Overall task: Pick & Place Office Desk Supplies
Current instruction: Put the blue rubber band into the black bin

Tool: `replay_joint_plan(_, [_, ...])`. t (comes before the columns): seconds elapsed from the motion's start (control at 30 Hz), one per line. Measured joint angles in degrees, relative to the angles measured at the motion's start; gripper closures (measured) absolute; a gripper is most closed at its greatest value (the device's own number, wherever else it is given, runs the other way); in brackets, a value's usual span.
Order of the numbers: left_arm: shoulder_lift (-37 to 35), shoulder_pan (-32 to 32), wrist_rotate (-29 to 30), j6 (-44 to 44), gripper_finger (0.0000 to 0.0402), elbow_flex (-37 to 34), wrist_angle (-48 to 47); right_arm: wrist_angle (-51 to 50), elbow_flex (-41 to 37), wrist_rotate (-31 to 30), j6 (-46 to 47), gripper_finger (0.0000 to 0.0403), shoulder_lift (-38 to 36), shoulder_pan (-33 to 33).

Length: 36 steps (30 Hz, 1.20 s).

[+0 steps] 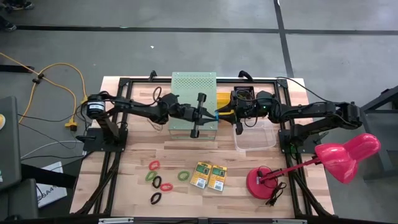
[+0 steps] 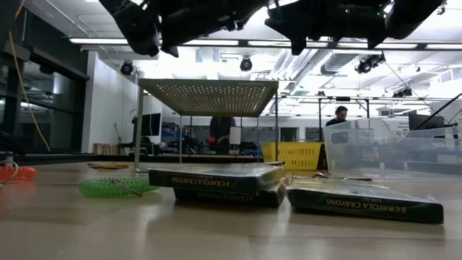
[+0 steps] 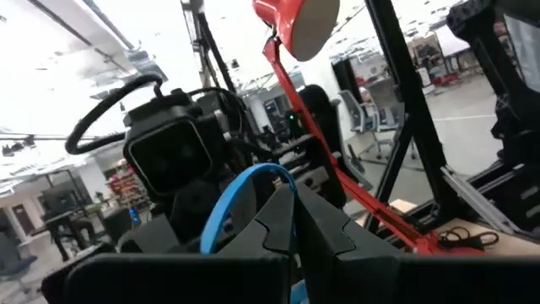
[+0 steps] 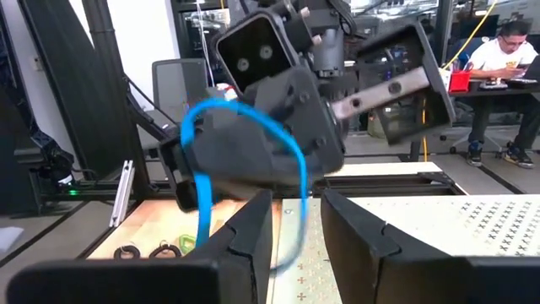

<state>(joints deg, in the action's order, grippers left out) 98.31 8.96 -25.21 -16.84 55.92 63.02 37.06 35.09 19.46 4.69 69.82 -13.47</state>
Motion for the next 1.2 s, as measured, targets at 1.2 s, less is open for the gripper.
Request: replay_joint_plan(1.2, [0.05,2.15,-1.30,9.93,0.0327,0.04,-2.38,-3.44,0.00,0.01,0.00,0.0401,-0.11,-1.57])
